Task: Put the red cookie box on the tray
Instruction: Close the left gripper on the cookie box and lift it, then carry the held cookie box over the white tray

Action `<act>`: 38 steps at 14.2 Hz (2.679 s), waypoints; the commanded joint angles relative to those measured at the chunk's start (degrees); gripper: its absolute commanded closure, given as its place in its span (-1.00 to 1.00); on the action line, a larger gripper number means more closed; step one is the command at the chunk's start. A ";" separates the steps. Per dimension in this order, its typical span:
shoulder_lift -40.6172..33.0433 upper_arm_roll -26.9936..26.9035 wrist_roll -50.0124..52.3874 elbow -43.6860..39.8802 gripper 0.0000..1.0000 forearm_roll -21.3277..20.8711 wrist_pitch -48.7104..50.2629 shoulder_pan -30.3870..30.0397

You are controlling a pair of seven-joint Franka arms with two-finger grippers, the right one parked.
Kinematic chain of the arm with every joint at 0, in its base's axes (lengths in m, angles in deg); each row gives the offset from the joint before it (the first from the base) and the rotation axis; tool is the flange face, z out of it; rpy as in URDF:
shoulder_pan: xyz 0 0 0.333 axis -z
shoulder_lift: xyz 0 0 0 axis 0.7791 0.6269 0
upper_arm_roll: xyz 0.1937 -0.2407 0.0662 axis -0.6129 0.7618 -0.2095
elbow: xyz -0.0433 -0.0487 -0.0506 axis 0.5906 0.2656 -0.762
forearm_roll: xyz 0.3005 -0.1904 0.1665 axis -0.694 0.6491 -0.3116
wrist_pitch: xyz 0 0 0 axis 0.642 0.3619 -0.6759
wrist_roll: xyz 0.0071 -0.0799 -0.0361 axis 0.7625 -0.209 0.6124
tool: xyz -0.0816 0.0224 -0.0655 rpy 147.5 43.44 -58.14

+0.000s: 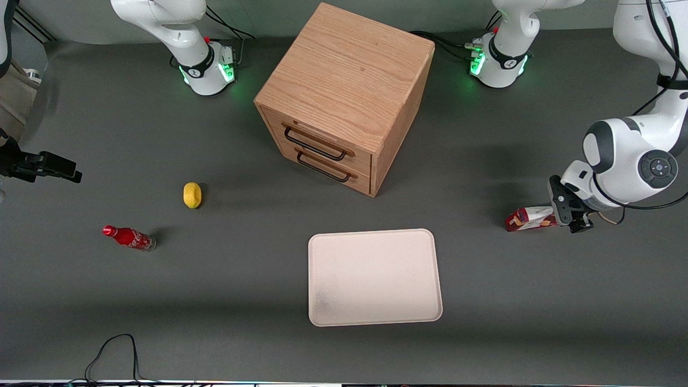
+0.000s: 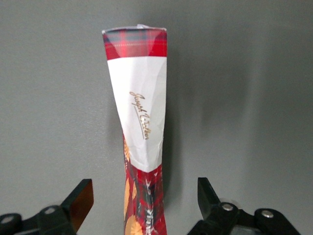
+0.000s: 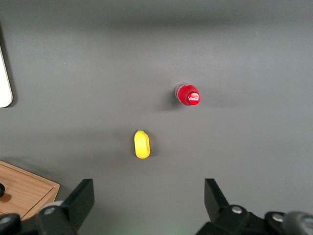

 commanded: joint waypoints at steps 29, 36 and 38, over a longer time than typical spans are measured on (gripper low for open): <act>-7.03 0.10 9.17 -36.17 1.00 -0.68 42.19 1.03; -4.48 4.48 50.07 -42.06 1.00 0.19 42.21 6.47; -0.98 7.81 63.45 -45.83 1.00 0.20 42.90 7.45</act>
